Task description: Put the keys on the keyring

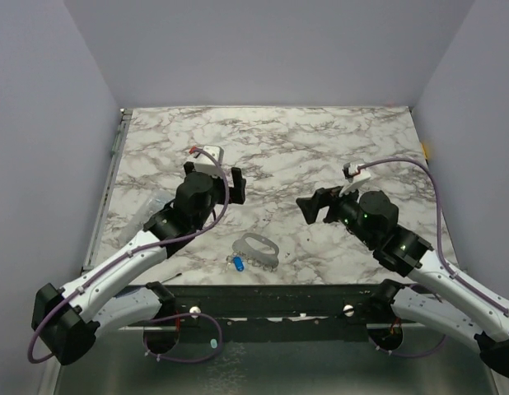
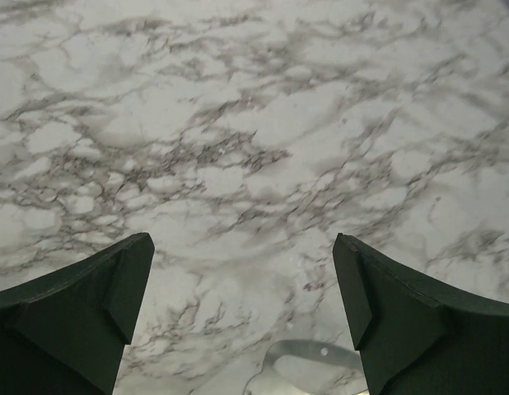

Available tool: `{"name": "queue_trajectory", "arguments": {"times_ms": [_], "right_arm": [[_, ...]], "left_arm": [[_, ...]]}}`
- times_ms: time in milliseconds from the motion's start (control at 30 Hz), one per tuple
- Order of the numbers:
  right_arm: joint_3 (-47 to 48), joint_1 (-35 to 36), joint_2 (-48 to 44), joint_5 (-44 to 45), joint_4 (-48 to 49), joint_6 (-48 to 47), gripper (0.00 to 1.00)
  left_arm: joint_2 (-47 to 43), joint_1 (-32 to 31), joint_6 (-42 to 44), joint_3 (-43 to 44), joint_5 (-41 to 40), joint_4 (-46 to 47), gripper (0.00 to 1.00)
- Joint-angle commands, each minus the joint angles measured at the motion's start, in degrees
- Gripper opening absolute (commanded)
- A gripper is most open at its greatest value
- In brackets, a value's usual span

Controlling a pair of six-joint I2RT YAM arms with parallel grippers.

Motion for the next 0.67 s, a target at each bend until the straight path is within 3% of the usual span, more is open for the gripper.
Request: {"name": "queue_trajectory", "arguments": {"times_ms": [0, 333, 633], "right_arm": [[-1.5, 0.1, -3.0, 3.7, -2.1, 1.0, 1.0], [-1.2, 0.1, -2.6, 3.0, -1.4, 3.3, 1.0], [-5.9, 0.1, -3.8, 1.5, 5.3, 7.4, 1.0]], "left_arm": [[3.2, 2.1, 5.9, 0.6, 2.4, -7.8, 0.99], [2.6, 2.6, 7.7, -1.2, -3.1, -8.4, 0.99], [0.7, 2.6, 8.4, -2.6, -3.4, -8.7, 0.99]]}}
